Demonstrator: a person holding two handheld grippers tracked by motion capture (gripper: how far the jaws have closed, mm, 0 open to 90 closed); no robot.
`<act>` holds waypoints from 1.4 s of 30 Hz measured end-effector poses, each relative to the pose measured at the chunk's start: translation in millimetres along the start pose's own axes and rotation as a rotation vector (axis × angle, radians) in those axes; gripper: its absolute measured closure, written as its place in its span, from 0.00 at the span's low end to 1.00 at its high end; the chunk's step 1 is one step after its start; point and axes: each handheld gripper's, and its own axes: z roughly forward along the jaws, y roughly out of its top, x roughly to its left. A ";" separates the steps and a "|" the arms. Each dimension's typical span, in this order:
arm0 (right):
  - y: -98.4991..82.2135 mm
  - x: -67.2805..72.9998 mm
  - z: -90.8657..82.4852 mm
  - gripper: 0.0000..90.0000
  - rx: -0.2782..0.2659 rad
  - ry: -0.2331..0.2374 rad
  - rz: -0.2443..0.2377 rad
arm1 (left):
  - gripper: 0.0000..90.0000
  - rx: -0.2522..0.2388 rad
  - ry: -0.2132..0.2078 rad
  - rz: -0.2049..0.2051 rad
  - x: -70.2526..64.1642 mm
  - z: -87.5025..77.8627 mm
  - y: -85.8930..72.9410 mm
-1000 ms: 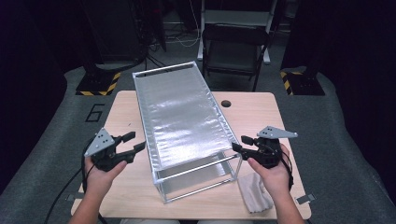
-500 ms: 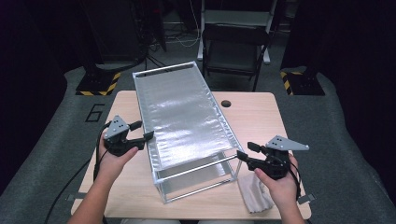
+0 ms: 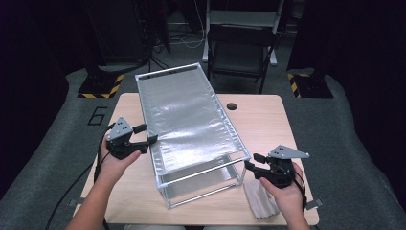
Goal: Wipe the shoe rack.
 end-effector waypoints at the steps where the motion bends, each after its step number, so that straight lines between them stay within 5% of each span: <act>1: 0.1 -2.3 0.3 0.58 0.003 0.006 0.006 | 0.42 0.002 -0.001 0.002 -0.8 -0.4 0.4; 5: 1.8 -7.6 3.1 0.58 0.003 0.003 0.022 | 0.42 0.009 0.017 0.022 -5.3 -2.5 1.2; 13: 9.3 -25.6 12.0 0.57 0.002 -0.019 0.058 | 0.42 0.026 -0.024 0.083 -13.9 -5.6 5.4; 24: 22.0 -52.8 25.9 0.56 0.008 -0.066 0.073 | 0.46 0.039 -0.119 0.057 -25.7 -1.4 8.1; 35: 27.9 -60.9 32.9 0.53 0.001 -0.102 0.090 | 0.44 -0.012 -0.190 0.109 -50.4 -9.2 3.3; 42: 26.8 -55.7 30.5 0.53 0.001 -0.108 0.080 | 0.33 -0.036 -0.192 0.103 -47.1 -18.7 0.3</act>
